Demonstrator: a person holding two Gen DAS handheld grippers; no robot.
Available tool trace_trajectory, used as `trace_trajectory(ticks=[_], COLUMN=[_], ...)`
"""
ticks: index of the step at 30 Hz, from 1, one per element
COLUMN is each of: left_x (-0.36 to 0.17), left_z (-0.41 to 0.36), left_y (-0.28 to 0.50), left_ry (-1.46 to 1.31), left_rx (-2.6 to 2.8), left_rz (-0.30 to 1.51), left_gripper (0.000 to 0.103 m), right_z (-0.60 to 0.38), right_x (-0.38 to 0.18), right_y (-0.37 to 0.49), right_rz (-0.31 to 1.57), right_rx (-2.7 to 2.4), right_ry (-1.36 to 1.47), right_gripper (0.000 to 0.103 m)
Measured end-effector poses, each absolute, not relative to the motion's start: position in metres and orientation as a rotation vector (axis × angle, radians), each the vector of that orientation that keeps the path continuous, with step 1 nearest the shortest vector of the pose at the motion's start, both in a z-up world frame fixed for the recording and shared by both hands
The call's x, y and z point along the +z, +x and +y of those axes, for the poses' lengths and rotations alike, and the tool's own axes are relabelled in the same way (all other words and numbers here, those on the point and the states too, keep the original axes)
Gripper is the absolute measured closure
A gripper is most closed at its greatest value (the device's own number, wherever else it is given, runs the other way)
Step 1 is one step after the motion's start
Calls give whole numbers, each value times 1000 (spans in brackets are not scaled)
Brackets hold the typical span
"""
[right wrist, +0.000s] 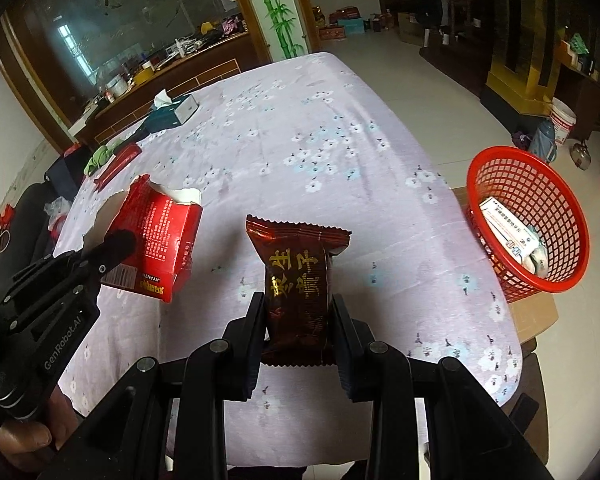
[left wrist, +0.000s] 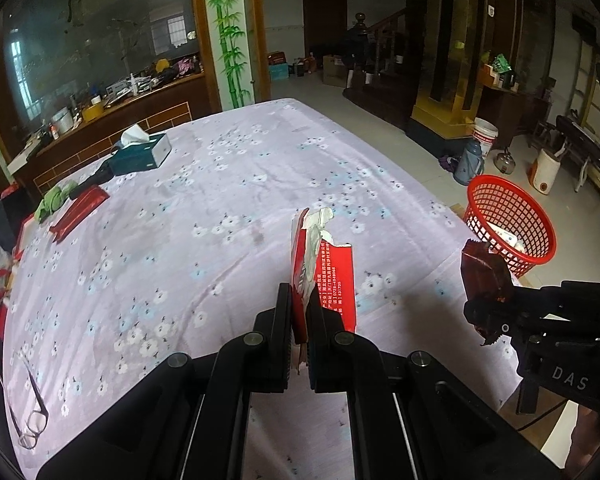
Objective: Collect trash
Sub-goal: 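Carry the red box and candy wrapper toward the red basket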
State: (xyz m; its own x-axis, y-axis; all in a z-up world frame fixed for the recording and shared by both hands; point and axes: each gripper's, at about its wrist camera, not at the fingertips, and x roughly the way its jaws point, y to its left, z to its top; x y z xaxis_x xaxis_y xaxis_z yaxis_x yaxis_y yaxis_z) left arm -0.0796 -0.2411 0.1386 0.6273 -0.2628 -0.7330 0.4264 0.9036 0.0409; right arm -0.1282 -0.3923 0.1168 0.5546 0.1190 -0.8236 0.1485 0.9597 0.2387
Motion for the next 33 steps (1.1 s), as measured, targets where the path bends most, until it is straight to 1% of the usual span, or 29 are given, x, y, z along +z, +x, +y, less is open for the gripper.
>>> trace_trajectory(ticks=[33], left_x=[148], left_z=[-339], left_y=[-84], left_ry=[339], left_rx=[-527], left_rz=[752], left_gripper=[98], right_z=[-487], right_x=[125], right_y=[-154], right_rz=[915], right_rx=[-136], right_ry=[421], right_gripper=[70])
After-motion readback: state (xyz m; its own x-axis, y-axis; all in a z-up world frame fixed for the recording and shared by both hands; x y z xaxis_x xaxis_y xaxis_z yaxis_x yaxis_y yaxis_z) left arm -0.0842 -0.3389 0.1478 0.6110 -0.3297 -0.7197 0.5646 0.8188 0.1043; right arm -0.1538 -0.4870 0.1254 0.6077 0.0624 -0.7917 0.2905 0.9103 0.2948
